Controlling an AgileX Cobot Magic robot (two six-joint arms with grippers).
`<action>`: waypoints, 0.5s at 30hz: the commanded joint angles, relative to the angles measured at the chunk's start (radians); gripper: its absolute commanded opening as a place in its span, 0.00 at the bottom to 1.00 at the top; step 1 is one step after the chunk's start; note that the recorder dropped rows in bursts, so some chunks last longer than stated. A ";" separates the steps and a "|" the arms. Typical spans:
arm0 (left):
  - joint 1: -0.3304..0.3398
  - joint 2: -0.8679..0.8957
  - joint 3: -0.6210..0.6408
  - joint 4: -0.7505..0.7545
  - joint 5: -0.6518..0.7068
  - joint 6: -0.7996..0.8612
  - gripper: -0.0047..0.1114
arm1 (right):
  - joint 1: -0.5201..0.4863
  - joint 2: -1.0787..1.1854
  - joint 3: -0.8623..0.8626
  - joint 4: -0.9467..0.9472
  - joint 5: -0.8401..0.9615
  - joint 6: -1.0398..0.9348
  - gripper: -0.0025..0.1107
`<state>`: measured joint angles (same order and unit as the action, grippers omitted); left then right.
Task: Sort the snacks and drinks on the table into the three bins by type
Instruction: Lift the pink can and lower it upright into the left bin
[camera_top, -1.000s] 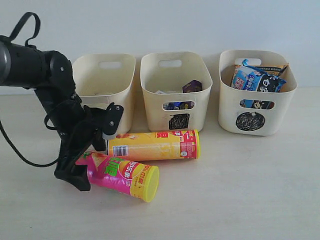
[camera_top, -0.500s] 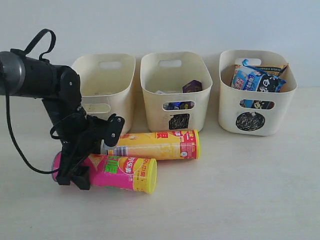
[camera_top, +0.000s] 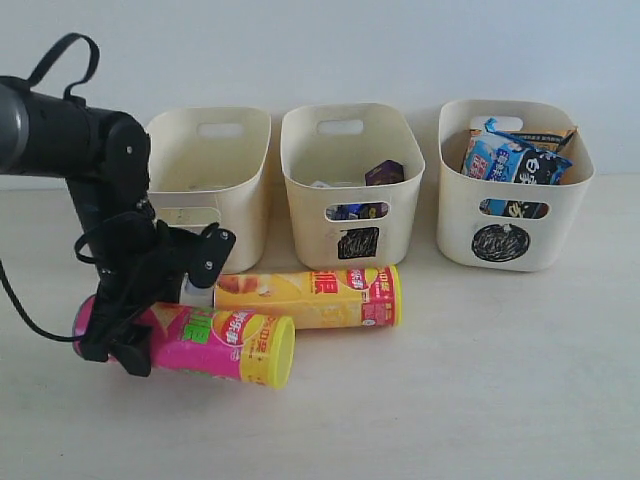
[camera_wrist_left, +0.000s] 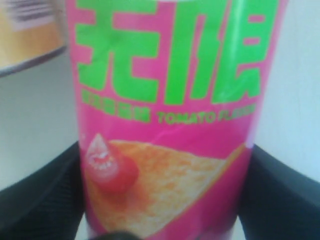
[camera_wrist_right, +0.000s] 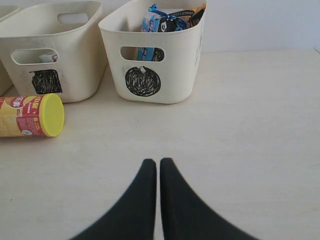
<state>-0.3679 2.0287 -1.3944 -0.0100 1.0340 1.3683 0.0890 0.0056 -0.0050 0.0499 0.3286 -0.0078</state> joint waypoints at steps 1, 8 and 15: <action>-0.005 -0.048 0.000 0.000 0.038 -0.066 0.07 | 0.002 -0.006 0.005 -0.008 -0.005 0.002 0.02; -0.005 -0.048 0.000 0.000 0.047 -0.160 0.07 | 0.002 -0.006 0.005 -0.008 -0.005 0.002 0.02; -0.005 -0.048 0.000 0.000 0.019 -0.217 0.07 | 0.002 -0.006 0.005 -0.008 -0.005 0.002 0.02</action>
<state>-0.3679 1.9890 -1.3944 -0.0081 1.0577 1.1748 0.0890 0.0056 -0.0050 0.0499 0.3286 -0.0078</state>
